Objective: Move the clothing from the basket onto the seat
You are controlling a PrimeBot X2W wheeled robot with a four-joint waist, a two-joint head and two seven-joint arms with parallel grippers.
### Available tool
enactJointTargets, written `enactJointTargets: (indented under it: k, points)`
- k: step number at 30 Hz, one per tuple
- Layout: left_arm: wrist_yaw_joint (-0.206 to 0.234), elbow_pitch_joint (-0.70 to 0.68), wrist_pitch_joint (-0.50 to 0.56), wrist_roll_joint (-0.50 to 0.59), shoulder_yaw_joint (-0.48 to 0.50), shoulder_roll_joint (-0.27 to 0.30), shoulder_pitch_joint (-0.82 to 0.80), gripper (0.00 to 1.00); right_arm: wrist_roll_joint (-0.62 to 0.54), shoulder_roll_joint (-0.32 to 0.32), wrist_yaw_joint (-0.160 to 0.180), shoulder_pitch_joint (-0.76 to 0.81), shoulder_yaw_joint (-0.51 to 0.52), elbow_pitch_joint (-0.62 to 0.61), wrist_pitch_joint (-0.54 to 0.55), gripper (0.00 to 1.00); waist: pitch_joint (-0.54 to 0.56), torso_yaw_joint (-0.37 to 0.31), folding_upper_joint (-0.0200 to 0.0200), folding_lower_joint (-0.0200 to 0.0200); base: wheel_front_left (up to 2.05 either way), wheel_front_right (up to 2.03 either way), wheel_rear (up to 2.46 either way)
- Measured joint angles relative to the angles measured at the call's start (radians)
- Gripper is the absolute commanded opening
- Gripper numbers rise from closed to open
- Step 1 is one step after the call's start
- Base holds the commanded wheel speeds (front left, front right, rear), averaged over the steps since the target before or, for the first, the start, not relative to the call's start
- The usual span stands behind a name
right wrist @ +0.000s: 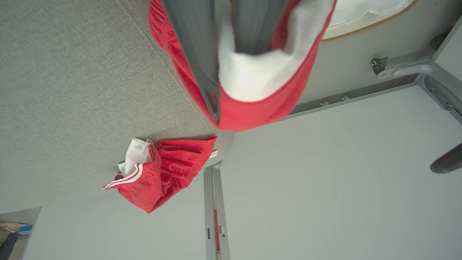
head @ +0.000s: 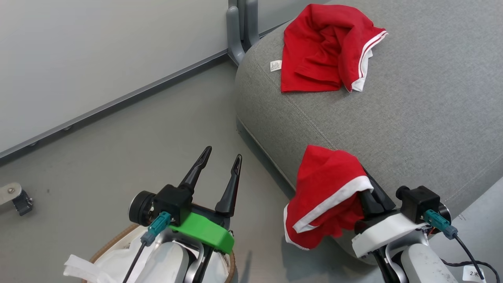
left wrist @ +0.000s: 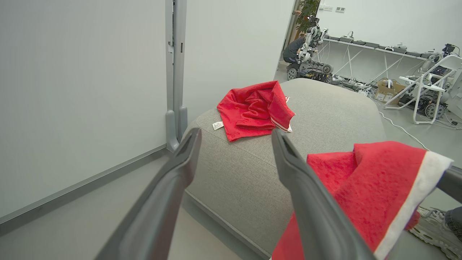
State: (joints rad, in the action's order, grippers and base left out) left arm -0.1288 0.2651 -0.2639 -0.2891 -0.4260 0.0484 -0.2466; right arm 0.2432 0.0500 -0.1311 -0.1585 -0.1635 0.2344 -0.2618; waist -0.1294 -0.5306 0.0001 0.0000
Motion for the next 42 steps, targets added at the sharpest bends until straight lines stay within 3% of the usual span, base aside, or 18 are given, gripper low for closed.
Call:
enactJointTargets:
  k: [11, 33, 38, 42]
  points:
    - [0.0, 0.011, 0.0, 0.014, -0.009, 0.0, -0.006, 1.0, -0.072, 0.027, 0.0, -0.093, 0.013, -0.008, 0.0, 0.0, -0.042, -0.007, 0.0, 0.0, 0.0, 0.0, 0.0]
    - [0.0, 0.016, 0.0, 0.053, -0.049, 0.058, -0.114, 1.0, -0.16, 0.323, 0.0, -0.593, 0.024, 0.013, 0.0, 0.0, -0.256, 0.058, 0.0, 0.0002, 0.0, 0.0, 0.0]
    - [0.0, 0.011, 0.0, 0.058, -0.052, 0.075, -0.149, 1.0, -0.173, 0.405, 0.0, -0.71, 0.055, 0.056, 0.0, 0.0, -0.312, 0.08, 0.0, 0.0003, 0.0, 0.0, 0.0]
    - [0.0, 0.009, 0.0, 0.063, -0.059, 0.093, -0.178, 1.0, -0.174, 0.441, 0.0, -0.797, 0.149, 0.101, 0.0, 0.0, -0.361, 0.099, 0.0, 0.0003, 0.0, 0.0, 0.0]
